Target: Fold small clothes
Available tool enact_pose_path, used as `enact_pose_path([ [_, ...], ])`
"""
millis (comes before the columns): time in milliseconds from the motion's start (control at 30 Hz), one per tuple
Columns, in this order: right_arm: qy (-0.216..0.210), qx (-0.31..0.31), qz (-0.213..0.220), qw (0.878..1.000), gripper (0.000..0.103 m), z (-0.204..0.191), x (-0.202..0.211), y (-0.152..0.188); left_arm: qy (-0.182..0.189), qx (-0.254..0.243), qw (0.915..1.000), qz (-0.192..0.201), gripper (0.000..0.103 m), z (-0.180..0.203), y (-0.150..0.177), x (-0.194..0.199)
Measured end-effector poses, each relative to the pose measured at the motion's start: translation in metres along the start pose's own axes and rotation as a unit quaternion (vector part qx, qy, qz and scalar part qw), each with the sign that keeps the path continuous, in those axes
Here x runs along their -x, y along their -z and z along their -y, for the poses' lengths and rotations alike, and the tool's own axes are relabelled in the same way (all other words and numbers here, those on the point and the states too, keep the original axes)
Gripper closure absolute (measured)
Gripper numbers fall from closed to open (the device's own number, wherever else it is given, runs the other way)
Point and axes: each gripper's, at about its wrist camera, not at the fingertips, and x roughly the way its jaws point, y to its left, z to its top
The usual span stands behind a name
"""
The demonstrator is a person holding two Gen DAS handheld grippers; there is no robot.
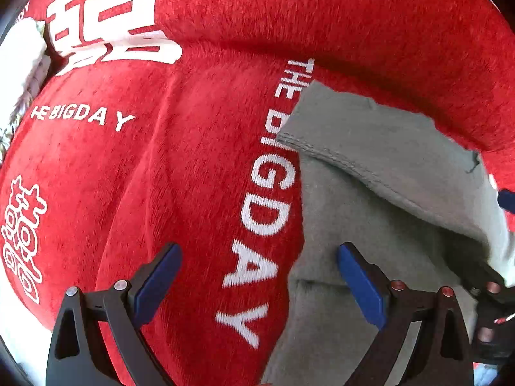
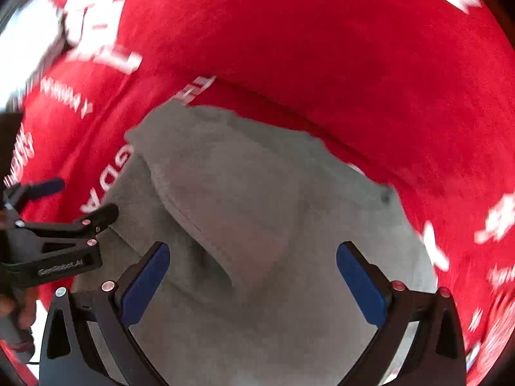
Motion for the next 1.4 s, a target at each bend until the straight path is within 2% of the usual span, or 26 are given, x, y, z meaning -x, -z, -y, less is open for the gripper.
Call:
enact_pose_path([
  [67, 0.037, 0.008, -0.018, 0.999, 0.002, -0.006, -0.019, -0.007, -0.014, -0.005, 0.9999, -0.005, 0.005, 0.005, 0.0, -0.007],
  [100, 0.059, 0.014, -0.021, 0.998, 0.016, -0.007, -0.026, -0.011, -0.013, 0.002, 0.9999, -0.002, 0.005, 0.005, 0.001, -0.006],
  [133, 0.076, 0.017, -0.019, 0.997, 0.043, -0.006, -0.03, -0.015, -0.016, 0.002, 0.9999, -0.003, 0.005, 0.014, 0.0, -0.006],
  [200, 0.07, -0.028, 0.011, 0.997, 0.065, 0.012, -0.024, -0.016, -0.025, -0.008, 0.9996, -0.004, 0.005, 0.02, -0.005, -0.011],
  [267, 0.042, -0.125, 0.055, 0.99, 0.065, 0.046, -0.006, -0.008, -0.035, -0.025, 0.9991, -0.001, 0.005, 0.026, -0.006, -0.011],
  [300, 0.027, -0.195, 0.068, 0.978, 0.064, 0.07, 0.001, 0.004, -0.038, -0.033, 0.9987, 0.001, 0.005, 0.028, -0.006, -0.011],
  [367, -0.031, -0.345, 0.069, 0.936, 0.049, 0.119, 0.0, 0.039, -0.039, -0.045, 0.9982, 0.003, 0.005, 0.03, -0.008, -0.012],
  [400, -0.067, -0.415, 0.054, 0.906, 0.036, 0.14, -0.009, 0.061, -0.037, -0.047, 0.9982, 0.002, 0.005, 0.031, -0.008, -0.012],
  [500, -0.155, -0.547, 0.011, 0.823, 0.034, 0.173, -0.04, 0.119, -0.03, -0.052, 0.9981, -0.013, 0.005, 0.03, -0.015, -0.013],
  [567, -0.184, -0.57, 0.014, 0.801, 0.034, 0.179, -0.043, 0.138, -0.023, -0.055, 0.9981, -0.017, 0.005, 0.029, -0.026, -0.011],
  [667, -0.178, -0.544, 0.031, 0.82, 0.034, 0.183, -0.031, 0.132, -0.007, -0.056, 0.9982, 0.017, 0.005, 0.028, -0.06, -0.002],
  [733, -0.145, -0.498, 0.027, 0.855, 0.033, 0.184, -0.026, 0.116, 0.003, -0.062, 0.9981, -0.002, 0.005, 0.032, -0.083, -0.014],
  [833, -0.044, -0.385, 0.01, 0.922, 0.033, 0.168, -0.019, 0.069, -0.001, -0.063, 0.9974, -0.034, 0.005, 0.041, -0.103, -0.04],
  [900, -0.026, -0.368, 0.045, 0.928, 0.033, 0.167, -0.006, 0.061, -0.016, -0.075, 0.9965, -0.033, 0.005, 0.049, -0.105, -0.046],
  [967, -0.078, -0.445, 0.076, 0.889, 0.033, 0.184, -0.002, 0.08, -0.034, -0.09, 0.995, -0.027, 0.005, 0.057, -0.101, -0.049],
  [1033, -0.165, -0.573, 0.073, 0.799, 0.033, 0.207, -0.021, 0.12, -0.04, -0.093, 0.9947, -0.019, 0.005, 0.059, -0.096, -0.048],
  [1067, -0.216, -0.638, 0.066, 0.736, 0.033, 0.211, -0.037, 0.147, -0.04, -0.092, 0.9948, -0.018, 0.005, 0.059, -0.095, -0.047],
  [1100, -0.25, -0.68, 0.056, 0.687, 0.033, 0.211, -0.05, 0.167, -0.037, -0.089, 0.9951, -0.022, 0.005, 0.059, -0.096, -0.048],
  [1133, -0.273, -0.701, 0.057, 0.656, 0.036, 0.209, -0.057, 0.182, -0.035, -0.087, 0.9953, -0.027, 0.005, 0.057, -0.097, -0.049],
  [1167, -0.283, -0.707, 0.068, 0.644, 0.036, 0.209, -0.057, 0.19, -0.033, -0.085, 0.9954, -0.03, 0.005, 0.054, -0.1, -0.052],
  [1200, -0.277, -0.699, 0.068, 0.656, 0.036, 0.212, -0.054, 0.189, -0.03, -0.085, 0.9954, -0.033, 0.009, 0.054, -0.103, -0.054],
  [1233, -0.266, -0.688, 0.068, 0.672, 0.036, 0.215, -0.05, 0.185, -0.008, -0.087, 0.9955, -0.038, 0.035, 0.056, -0.106, -0.054],
  [1267, -0.257, -0.678, 0.068, 0.686, 0.037, 0.218, -0.046, 0.18, 0.028, -0.087, 0.9948, -0.046, 0.08, 0.056, -0.111, -0.055],
  [1300, -0.256, -0.669, 0.069, 0.694, 0.048, 0.222, -0.043, 0.176, 0.058, -0.086, 0.9931, -0.055, 0.095, 0.059, -0.114, -0.052],
  [1333, -0.261, -0.664, 0.068, 0.697, 0.067, 0.226, -0.042, 0.174, 0.056, -0.093, 0.9928, -0.051, 0.094, 0.06, -0.118, -0.049],
  [1400, -0.284, -0.664, 0.047, 0.69, 0.068, 0.226, -0.045, 0.178, 0.069, -0.106, 0.9907, -0.048, 0.094, 0.055, -0.123, -0.046],
])
